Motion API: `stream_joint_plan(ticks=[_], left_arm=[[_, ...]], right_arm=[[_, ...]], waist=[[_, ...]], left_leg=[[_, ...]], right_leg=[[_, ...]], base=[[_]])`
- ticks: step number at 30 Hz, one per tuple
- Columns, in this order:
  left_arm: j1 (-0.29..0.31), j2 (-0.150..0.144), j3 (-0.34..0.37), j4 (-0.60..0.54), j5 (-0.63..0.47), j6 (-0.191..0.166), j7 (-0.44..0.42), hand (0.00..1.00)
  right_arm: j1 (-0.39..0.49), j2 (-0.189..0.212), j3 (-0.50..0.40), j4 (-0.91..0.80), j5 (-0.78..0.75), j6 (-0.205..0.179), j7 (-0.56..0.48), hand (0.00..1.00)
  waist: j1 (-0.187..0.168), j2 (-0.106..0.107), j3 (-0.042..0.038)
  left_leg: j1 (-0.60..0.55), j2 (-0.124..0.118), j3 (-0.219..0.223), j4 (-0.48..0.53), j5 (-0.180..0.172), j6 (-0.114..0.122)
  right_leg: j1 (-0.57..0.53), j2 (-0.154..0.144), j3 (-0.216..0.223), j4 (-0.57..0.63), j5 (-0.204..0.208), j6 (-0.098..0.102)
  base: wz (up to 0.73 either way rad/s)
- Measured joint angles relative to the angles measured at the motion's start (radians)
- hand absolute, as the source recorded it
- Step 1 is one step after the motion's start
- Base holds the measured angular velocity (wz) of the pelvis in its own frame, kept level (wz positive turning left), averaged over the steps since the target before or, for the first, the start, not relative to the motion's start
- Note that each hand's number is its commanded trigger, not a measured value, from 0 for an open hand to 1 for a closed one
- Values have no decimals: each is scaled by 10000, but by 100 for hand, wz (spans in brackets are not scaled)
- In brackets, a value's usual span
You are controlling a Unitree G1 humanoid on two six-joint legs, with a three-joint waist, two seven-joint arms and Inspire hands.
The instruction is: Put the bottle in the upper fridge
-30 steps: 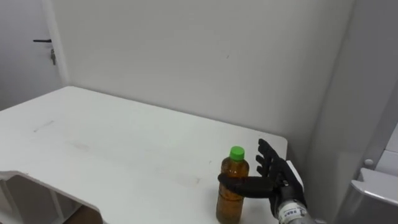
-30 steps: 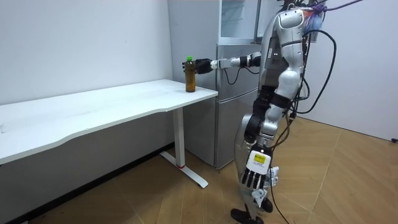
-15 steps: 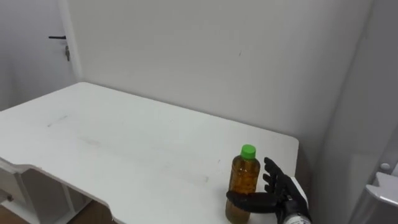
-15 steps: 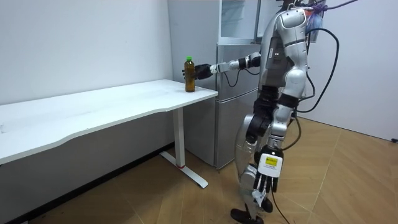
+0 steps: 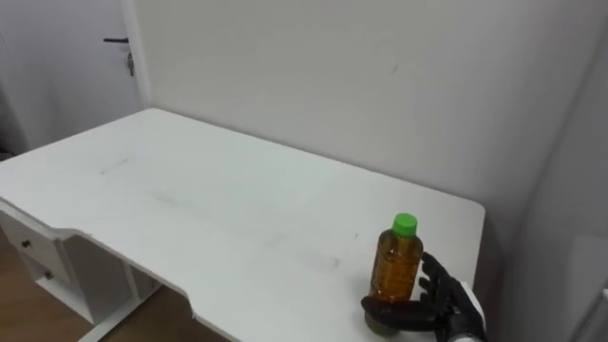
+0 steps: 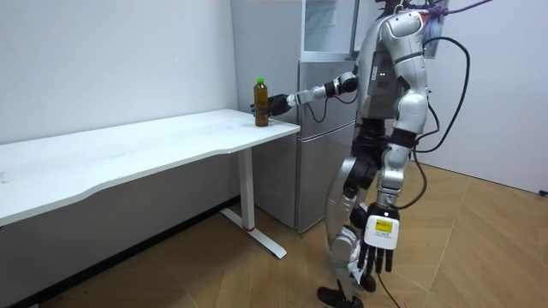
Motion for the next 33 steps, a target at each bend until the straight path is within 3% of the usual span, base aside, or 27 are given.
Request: stream_joint_plan(ticks=[11,17,21,33], left_arm=[[-58,2,13,14,-271,-297,-252,0],[1,9,33,4,-625,-386,-250,0],[31,9,11,-4,-742,-374,-250,0],[80,35,0,-4,-1146,-352,-267,0]], right_arm=[[-267,-51,-33,324,-19,-281,-314,0],[-314,-159,-35,605,-89,-595,-309,0],[-353,-437,-35,677,-84,-596,-314,0],[-604,-497,-50,1005,21,-612,-306,0]], waist=[[83,84,86],[291,82,62],[502,81,44],[494,148,56]], left_leg=[[-441,-1,-50,209,9,57],[-561,-5,-72,194,42,104],[-728,2,-42,202,62,134],[-868,-6,-31,216,84,169]], right_leg=[[-330,-26,-56,60,-16,-43],[-458,-55,-139,195,-18,-46],[-631,-100,-206,213,-38,-52],[-712,-150,-309,306,-39,-49]], base=[[1],[3],[3],[3]])
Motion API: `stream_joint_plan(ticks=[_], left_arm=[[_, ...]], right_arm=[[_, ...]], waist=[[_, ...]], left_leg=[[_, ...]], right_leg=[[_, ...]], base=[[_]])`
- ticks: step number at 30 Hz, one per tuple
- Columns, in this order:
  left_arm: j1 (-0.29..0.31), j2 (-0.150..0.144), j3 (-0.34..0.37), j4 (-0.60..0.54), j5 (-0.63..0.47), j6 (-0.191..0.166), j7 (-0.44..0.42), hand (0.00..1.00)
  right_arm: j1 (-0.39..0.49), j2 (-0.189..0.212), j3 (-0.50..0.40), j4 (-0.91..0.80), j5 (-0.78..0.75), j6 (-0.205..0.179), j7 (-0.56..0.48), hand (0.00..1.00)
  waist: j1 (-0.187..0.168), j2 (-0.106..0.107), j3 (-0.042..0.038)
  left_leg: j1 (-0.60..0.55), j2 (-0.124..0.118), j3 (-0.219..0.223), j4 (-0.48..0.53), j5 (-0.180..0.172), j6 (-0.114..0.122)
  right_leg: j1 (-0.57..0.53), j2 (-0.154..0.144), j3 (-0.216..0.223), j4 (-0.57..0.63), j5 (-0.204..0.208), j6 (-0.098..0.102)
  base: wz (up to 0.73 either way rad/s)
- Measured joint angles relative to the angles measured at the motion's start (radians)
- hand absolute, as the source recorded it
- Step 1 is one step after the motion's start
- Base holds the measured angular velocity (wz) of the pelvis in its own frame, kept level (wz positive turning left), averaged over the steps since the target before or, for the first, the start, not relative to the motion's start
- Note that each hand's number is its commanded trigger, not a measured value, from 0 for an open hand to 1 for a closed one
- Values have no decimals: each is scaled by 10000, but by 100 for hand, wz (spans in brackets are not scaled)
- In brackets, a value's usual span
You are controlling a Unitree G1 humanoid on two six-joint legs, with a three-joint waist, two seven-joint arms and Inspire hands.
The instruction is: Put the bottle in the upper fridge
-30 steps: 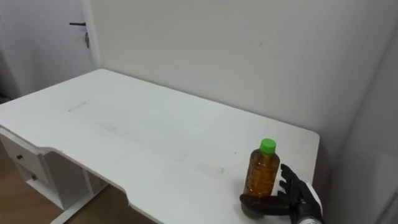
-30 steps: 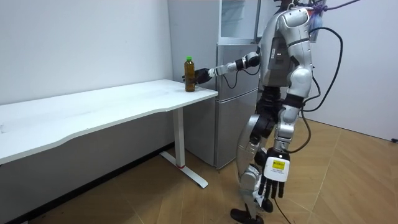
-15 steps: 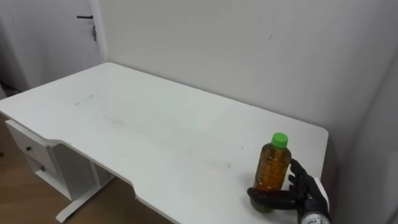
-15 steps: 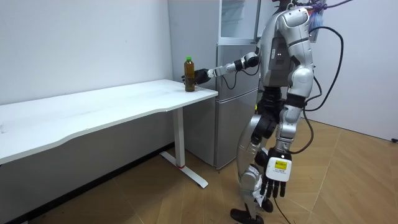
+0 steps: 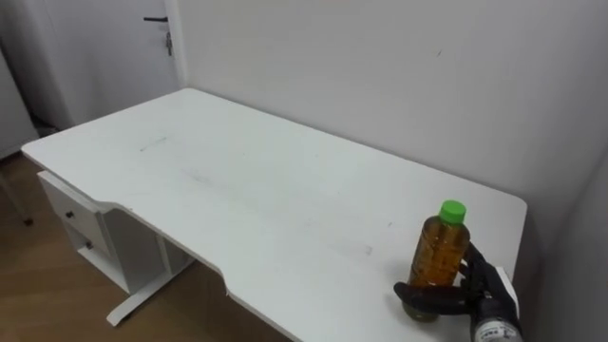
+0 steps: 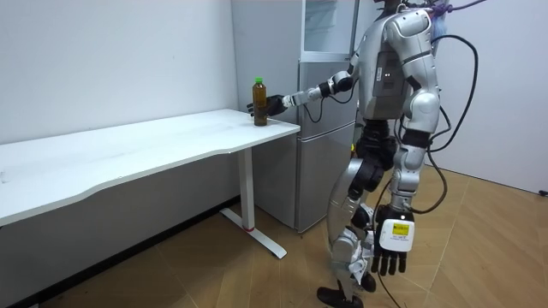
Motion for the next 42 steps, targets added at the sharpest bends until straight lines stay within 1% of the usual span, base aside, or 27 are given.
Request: stream_joint_plan(ticks=[4,8,10,11,12,15,19,21,23,25,26,30,32,35,38,42], left_arm=[[9,-5,-212,-15,-49,-25,55,0],[9,-4,-259,-22,-43,-37,125,0],[7,-21,-298,-53,-39,-37,200,0],[6,-25,-351,-71,-39,-42,230,0],[7,-25,-366,-84,-35,-46,230,0],[6,-25,-413,-90,-30,-51,230,0],[3,-22,-442,-102,-17,-54,227,0],[0,-20,-444,-86,49,-49,221,0],[4,-20,-475,-74,55,-41,213,0],[5,-19,-531,-69,51,-32,213,0],[5,-19,-558,-77,51,-32,215,0],[9,-23,-553,-143,74,-38,241,0],[9,-22,-551,-162,71,-35,258,0],[6,-20,-552,-236,67,-35,293,0],[6,-17,-545,-286,69,-48,318,0],[34,-16,-541,-276,68,-41,312,0]], right_arm=[[-57,-23,10,1,5,-75,-4,0],[-66,-40,15,0,-12,-117,0,0],[-91,-39,18,-5,-44,-121,2,54],[-127,-38,22,-5,-39,-119,21,84],[-161,-38,23,-5,-23,-117,71,100],[-293,-41,22,-5,74,-106,182,100],[-368,-56,47,-5,174,-77,407,100],[-428,-72,136,-5,306,-65,556,100],[-455,-116,246,-5,315,-64,693,100],[-554,-135,433,-4,343,-20,873,100],[-561,-128,440,-4,348,7,922,100],[-559,-94,462,-2,341,126,1268,100],[-559,-90,462,-2,342,197,1308,100],[-559,-91,461,-2,345,342,1305,100],[-559,-90,461,-2,349,352,1310,100],[-549,-81,461,-1,352,455,1318,100]], waist=[[6,109,-30],[13,140,-41],[40,135,-43],[45,134,-44],[57,130,-45],[153,125,-43],[308,99,-32],[476,75,-16],[542,46,2],[540,0,31],[540,-13,39],[562,-122,115],[562,-148,131],[553,-156,131],[559,-160,127],[565,-151,126]], left_leg=[[7,-8,16,-7,10,15],[6,-7,17,-14,11,17],[3,-6,37,-35,15,19],[2,-6,48,-45,16,20],[3,-6,63,-58,16,21],[5,-4,89,-91,16,21],[1,-23,55,-88,19,19],[-1,-31,36,-79,19,19],[5,-51,-14,-79,19,19],[18,-70,-72,-76,19,20],[21,-71,-72,-71,19,20],[30,-88,-86,-43,20,22],[27,-109,-102,-35,18,26],[28,-133,-109,-37,16,36],[55,-139,-108,-45,26,53],[220,-136,-110,-120,27,54]], right_leg=[[-75,-23,38,64,-9,2],[-92,-26,46,73,-11,0],[-123,-26,72,76,-11,0],[-139,-26,92,78,-11,0],[-155,-27,115,80,-11,0],[-240,-27,240,108,-8,-4],[-244,-26,242,127,-8,-3],[-277,-49,255,199,-13,5],[-271,-63,254,222,-21,18],[-250,-72,254,231,-26,27],[-247,-74,256,232,-26,27],[-234,-96,260,253,-38,44],[-241,-124,258,234,-69,62],[-245,-150,255,259,-79,75],[-224,-154,255,262,-74,79],[-69,-126,254,252,-73,80]], base=[[-3],[0],[-2],[-5],[-8],[-11],[-1],[0],[5],[7],[0],[0],[0],[0],[0],[0]])
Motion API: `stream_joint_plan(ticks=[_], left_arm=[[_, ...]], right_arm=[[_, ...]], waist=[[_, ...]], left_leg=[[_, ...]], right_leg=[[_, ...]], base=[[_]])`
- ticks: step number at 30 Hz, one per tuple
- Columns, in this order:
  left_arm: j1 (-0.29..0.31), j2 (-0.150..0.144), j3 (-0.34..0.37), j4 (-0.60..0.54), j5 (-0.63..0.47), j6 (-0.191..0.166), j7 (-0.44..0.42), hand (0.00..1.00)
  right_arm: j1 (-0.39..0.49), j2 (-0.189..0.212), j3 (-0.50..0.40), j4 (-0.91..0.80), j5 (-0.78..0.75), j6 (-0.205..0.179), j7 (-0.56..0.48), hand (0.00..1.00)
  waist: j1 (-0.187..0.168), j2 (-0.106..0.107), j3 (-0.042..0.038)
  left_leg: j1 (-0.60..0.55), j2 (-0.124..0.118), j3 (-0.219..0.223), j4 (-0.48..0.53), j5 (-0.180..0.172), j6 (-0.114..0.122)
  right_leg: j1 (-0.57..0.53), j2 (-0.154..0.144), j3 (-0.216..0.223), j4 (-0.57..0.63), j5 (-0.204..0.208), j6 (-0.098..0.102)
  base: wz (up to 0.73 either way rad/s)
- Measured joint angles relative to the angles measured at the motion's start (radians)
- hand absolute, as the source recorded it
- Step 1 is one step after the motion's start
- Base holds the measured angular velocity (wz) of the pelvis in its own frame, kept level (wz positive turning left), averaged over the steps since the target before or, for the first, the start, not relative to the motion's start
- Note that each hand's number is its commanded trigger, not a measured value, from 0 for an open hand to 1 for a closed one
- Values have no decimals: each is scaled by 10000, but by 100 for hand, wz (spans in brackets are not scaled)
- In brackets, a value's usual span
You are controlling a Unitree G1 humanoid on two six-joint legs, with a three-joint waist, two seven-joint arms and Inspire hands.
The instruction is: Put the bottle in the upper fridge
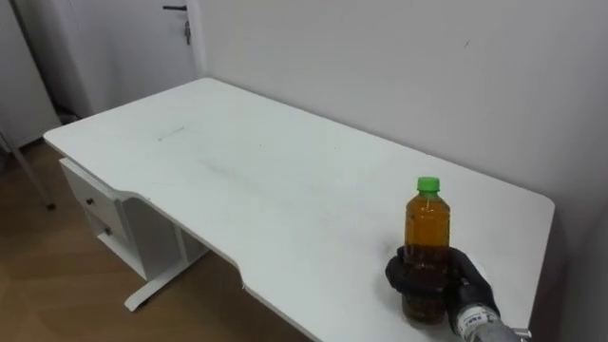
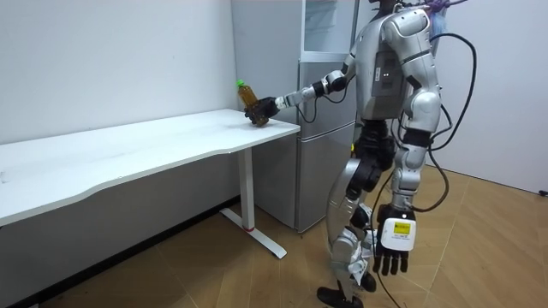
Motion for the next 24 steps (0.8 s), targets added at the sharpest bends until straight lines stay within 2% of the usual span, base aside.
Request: stream_joint_plan(ticks=[10,15,17,19,22,24], left_arm=[[77,-2,108,17,140,-7,-32,0],[78,4,128,194,185,-159,-79,0],[99,5,202,288,183,-160,-85,0],[128,39,332,301,182,-158,-92,0],[92,40,496,264,180,-218,-102,0],[83,35,586,189,185,-221,-119,0]], right_arm=[[47,-4,0,7,75,2,242,100],[51,4,178,-59,883,10,436,100],[84,-1,299,-313,907,12,436,100],[343,-56,400,-1080,815,58,574,100],[615,-71,467,-2169,781,83,688,100],[771,-73,471,-2874,683,140,797,100]], waist=[[-6,38,-5],[-19,4,-26],[-31,-19,-41],[-67,-92,-92],[-155,-103,-110],[-262,-116,-151]], left_leg=[[246,-5,-20,-181,1,-3],[339,-5,49,-269,1,-3],[392,1,115,-292,1,-2],[492,5,134,-304,1,-3],[671,5,132,-362,0,-4],[693,6,129,-378,-1,-6]], right_leg=[[165,4,46,-22,0,0],[164,9,227,-24,0,1],[163,10,320,-20,1,1],[197,32,558,-31,2,3],[317,44,662,-55,8,11],[325,51,695,-53,10,13]], base=[[0],[-8],[-14],[-15],[-8],[-5]])
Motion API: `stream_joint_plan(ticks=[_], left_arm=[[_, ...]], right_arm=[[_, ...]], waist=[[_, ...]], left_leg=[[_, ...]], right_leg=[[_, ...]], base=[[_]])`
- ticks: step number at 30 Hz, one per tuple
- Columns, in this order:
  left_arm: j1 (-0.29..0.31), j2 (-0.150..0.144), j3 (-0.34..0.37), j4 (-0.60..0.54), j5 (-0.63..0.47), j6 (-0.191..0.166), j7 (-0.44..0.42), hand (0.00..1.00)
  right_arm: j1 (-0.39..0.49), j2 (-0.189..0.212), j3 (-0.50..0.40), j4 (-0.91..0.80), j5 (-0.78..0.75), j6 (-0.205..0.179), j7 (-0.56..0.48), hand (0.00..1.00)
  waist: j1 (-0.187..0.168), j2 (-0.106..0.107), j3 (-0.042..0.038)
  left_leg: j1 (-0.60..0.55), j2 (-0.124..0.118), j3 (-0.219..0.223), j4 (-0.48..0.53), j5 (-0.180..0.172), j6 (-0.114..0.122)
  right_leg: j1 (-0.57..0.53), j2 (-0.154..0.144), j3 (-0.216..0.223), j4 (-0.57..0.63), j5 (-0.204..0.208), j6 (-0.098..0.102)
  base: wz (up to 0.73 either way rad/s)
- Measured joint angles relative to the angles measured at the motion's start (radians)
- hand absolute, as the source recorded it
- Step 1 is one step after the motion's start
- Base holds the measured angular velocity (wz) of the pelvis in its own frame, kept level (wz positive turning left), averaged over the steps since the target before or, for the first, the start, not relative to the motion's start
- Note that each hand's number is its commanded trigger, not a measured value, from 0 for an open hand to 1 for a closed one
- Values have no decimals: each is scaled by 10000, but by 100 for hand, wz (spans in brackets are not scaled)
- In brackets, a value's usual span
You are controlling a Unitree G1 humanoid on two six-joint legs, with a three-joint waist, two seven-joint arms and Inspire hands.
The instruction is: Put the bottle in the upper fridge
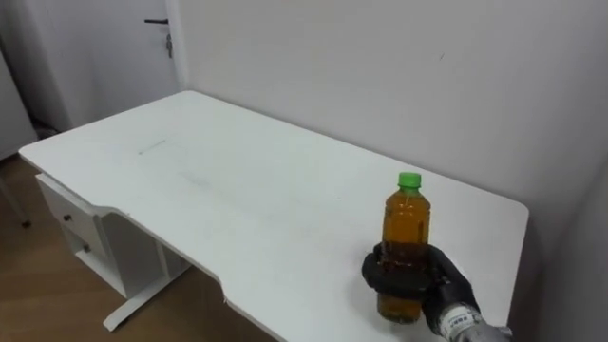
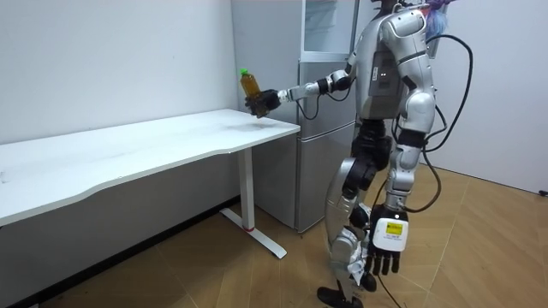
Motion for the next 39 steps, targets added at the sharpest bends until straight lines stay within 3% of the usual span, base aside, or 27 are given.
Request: stream_joint_plan(ticks=[9,12,16,20,25,32,34,39], left_arm=[[-25,-20,180,39,28,6,45,0],[-58,-51,196,131,69,102,100,0],[-64,-69,230,111,88,234,107,0],[-127,-69,232,107,352,232,103,0],[-201,-82,222,92,633,216,120,0],[-369,-78,279,178,796,238,132,0],[-544,-85,512,496,799,231,124,0],[-721,-91,810,712,812,232,87,0]], right_arm=[[127,-20,-9,-1004,-708,17,638,100],[133,-127,-18,-1401,-952,221,775,100],[132,-294,-95,-2421,-1166,427,1052,100],[131,-446,-110,-3166,-1155,427,1168,100],[130,-562,-122,-3552,-1191,429,1234,100],[118,-996,-252,-4560,-1336,986,1374,100],[118,-1017,-629,-5078,-1579,1160,1504,100],[119,-1120,-1806,-6027,-1479,1159,1544,100]], waist=[[-428,19,-37],[-598,81,-51],[-661,214,-125],[-831,146,-206],[-933,142,-193],[-1275,22,-150],[-1451,-44,-137],[-1670,-60,-119]], left_leg=[[425,-3,28,-130,-2,2],[459,10,96,-151,-2,3],[683,34,322,-348,-4,9],[879,40,453,-530,1,5],[1179,50,597,-772,1,4],[1211,47,608,-837,1,4],[1280,47,622,-831,1,4],[1388,69,631,-845,-40,11]], right_leg=[[340,10,126,-8,43,19],[321,14,219,13,45,15],[299,30,544,-40,45,14],[365,70,694,-155,49,20],[543,104,869,-170,81,46],[446,130,1229,-176,83,51],[493,134,1277,-178,84,51],[488,223,1684,-162,103,58]], base=[[-3],[-8],[-22],[-14],[-10],[-7],[-5],[-10]])
